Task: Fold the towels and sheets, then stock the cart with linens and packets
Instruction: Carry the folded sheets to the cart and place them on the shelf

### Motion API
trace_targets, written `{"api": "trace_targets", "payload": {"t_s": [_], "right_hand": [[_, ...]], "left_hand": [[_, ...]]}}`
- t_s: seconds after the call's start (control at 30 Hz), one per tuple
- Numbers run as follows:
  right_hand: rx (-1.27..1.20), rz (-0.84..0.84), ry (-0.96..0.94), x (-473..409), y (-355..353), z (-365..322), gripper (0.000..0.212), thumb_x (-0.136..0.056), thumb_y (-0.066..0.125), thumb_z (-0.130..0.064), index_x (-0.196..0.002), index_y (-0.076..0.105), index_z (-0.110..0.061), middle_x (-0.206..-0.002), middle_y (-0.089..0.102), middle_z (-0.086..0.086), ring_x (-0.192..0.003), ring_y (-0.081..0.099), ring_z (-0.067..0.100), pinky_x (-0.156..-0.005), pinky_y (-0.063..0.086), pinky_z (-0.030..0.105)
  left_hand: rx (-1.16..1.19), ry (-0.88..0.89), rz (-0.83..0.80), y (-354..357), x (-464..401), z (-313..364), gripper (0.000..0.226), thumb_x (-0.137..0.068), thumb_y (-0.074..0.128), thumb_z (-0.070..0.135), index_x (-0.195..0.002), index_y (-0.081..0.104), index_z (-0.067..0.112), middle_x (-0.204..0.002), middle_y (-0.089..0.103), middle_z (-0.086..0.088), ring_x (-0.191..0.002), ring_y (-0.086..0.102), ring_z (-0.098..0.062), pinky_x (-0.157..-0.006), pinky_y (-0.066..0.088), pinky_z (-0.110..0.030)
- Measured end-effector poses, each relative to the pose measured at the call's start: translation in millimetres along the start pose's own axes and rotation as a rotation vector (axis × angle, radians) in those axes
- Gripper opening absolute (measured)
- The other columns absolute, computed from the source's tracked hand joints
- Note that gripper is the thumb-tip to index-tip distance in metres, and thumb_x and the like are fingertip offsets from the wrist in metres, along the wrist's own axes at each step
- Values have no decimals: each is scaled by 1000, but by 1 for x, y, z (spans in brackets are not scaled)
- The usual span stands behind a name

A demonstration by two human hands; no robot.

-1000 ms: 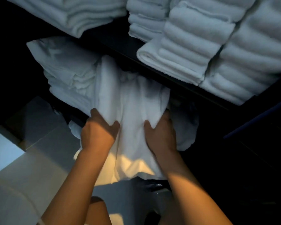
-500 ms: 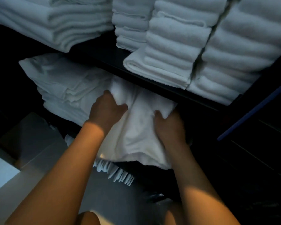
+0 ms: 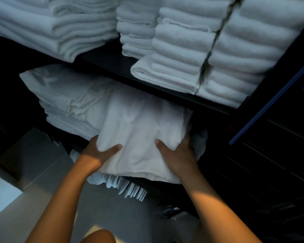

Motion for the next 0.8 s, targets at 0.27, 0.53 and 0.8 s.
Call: {"api": "trace_targets", "payload": {"t_s": [0.27, 0.53, 0.8], "right_hand": [[-172, 159, -42, -6, -1, -12, 93, -62, 94, -48, -137, 55, -10, -132, 65, 9, -121, 64, 26, -99, 52, 30], [-326, 317, -135, -26, -14, -27, 62, -72, 91, -45, -117, 68, -10, -88, 69, -11, -77, 66, -13, -70, 46, 3], [455, 318, -401, -8, 14, -55, 74, -92, 55, -30, -161, 29, -23, -165, 19, 15, -147, 27, 39, -115, 29, 54]], "left_hand": [[22, 65, 342, 11, 9, 30, 77, -62, 92, 55, -123, 65, 17, -105, 63, 5, -91, 54, -15, -65, 42, -26], [106, 287, 501, -8, -1, 86, 68, -48, 94, 57, -106, 72, 30, -84, 61, 23, -82, 63, -8, -61, 44, -18], [-75, 219, 316, -35, -76, 69, 88, -80, 69, 74, -141, 56, 14, -139, 61, -9, -121, 60, -22, -91, 44, -27]]}}
Point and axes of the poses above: each hand's wrist, its own x-axis away from the middle knuckle, its own y-axis out of the palm, z = x × y, the point moved 2 cm from there along -x, towards the middle knuckle
